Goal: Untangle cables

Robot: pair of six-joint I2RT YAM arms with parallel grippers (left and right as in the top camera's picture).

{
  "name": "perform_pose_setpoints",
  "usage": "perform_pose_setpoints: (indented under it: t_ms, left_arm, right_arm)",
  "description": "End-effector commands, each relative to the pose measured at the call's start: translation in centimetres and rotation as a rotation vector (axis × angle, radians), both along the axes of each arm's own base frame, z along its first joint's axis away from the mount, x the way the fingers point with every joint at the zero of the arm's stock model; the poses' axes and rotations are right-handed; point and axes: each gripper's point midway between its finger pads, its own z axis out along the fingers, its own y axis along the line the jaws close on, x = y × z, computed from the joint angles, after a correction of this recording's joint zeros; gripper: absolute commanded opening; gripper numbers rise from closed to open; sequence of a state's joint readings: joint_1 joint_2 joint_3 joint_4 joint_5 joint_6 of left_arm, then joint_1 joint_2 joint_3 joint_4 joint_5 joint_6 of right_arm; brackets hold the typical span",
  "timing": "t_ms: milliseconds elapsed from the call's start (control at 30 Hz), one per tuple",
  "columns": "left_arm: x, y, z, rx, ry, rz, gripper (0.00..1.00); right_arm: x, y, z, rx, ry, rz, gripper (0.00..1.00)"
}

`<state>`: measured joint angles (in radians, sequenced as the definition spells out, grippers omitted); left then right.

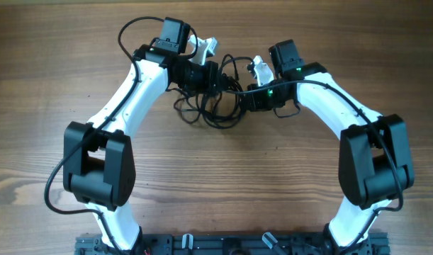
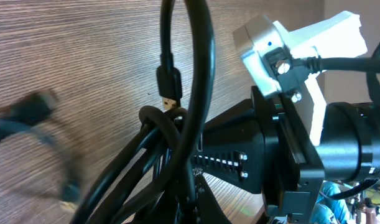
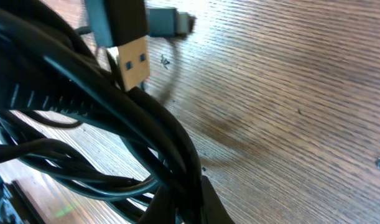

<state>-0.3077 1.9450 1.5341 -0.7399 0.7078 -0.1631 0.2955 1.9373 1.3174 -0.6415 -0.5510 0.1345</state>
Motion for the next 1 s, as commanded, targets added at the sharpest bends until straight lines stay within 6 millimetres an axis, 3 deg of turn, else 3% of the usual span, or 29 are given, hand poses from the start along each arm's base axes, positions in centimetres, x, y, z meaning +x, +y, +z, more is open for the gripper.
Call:
perform_pose_setpoints:
  t_ms: [0, 67, 167, 300, 400, 467, 533, 567, 733, 800, 967]
  left_arm:
    - [1.2, 1.9, -0.6, 0.122, 0.026, 0.165, 0.04]
    - [2.5, 5.7, -2.5, 0.308, 0.073, 0.413, 0.04]
    - [2.9, 8.7, -3.4, 0.440, 0.089, 0.589, 0.04]
    - [2.7, 10.2, -3.7, 0.516, 0.079, 0.625, 0.04]
    - [2.3, 10.8, -4.0, 0.553, 0.089, 0.630, 0.04]
    - [1.8, 10.6, -4.1, 0.549, 0.107, 0.615, 0.04]
    - [1.4, 6.7, -3.3, 0.380, 0.098, 0.397, 0.04]
    - [0.8, 3.2, -1.7, 0.197, 0.072, 0.218, 0.04]
    - [-0.7, -2.0, 3.2, -0.175, 0.018, -0.048, 0.04]
    - [-1.0, -2.9, 4.8, -0.275, 0.009, -0.096, 0.04]
    - [-2.0, -4.0, 7.5, -0.426, 0.001, -0.188, 0.04]
  right_arm:
    - [1.2, -1.4, 2.4, 0.083, -0.006, -0.059, 0.05]
    - [0.9, -1.7, 7.4, 0.205, -0.098, -0.009, 0.04]
    - [-0.3, -3.2, 12.8, 0.248, -0.214, 0.015, 0.04]
    - [-1.8, -5.8, 19.1, 0.375, -0.316, -0.014, 0.04]
    - [-2.3, -8.0, 22.4, 0.513, -0.370, -0.021, 0.04]
    - [-1.8, -10.1, 22.4, 0.507, -0.382, -0.075, 0.04]
    - [-1.2, -11.1, 20.5, 0.388, -0.356, -0.137, 0.05]
    - [-0.9, -11.8, 18.8, 0.280, -0.330, -0.180, 0.14]
    - [-0.7, -13.1, 17.3, 0.175, -0.305, -0.235, 0.39]
    - [-0.7, -12.5, 17.2, 0.178, -0.344, -0.159, 0.46]
    - [-1.5, -8.0, 17.2, 0.373, -0.355, 0.056, 0.44]
